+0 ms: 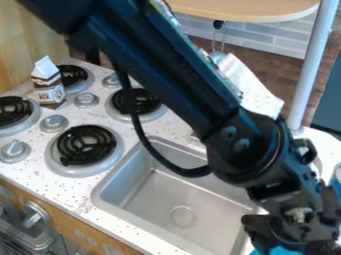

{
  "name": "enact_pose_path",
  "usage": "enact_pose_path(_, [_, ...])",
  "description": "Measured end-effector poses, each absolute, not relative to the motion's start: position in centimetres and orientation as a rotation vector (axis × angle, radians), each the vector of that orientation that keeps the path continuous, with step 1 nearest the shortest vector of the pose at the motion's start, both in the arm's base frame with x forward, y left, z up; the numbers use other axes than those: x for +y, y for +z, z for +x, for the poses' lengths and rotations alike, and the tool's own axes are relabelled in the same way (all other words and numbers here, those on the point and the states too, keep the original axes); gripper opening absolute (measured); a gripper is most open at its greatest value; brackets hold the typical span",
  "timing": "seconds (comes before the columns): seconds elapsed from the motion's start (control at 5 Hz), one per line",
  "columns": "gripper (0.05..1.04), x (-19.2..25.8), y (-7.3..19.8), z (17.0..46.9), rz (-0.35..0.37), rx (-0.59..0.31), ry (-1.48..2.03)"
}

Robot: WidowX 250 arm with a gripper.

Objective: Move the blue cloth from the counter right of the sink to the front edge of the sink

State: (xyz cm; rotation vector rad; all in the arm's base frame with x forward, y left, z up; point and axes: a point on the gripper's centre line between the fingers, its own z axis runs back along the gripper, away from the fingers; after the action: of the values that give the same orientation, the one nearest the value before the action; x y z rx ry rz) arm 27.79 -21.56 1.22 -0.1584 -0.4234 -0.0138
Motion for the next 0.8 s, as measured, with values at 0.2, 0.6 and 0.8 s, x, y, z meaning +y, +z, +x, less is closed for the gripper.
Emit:
enact_pose_path(0.2, [0.999, -21.3, 0.1, 28.3, -0.148, -0.457, 0.016])
enact_pose_path(0.6, [0.999, -21.6, -2.9, 28.4, -0.108, -0.485, 0.038])
enact_pose_path(0.8, [0.999, -21.6, -3.4, 28.4, -0.111, -0.484, 0.053])
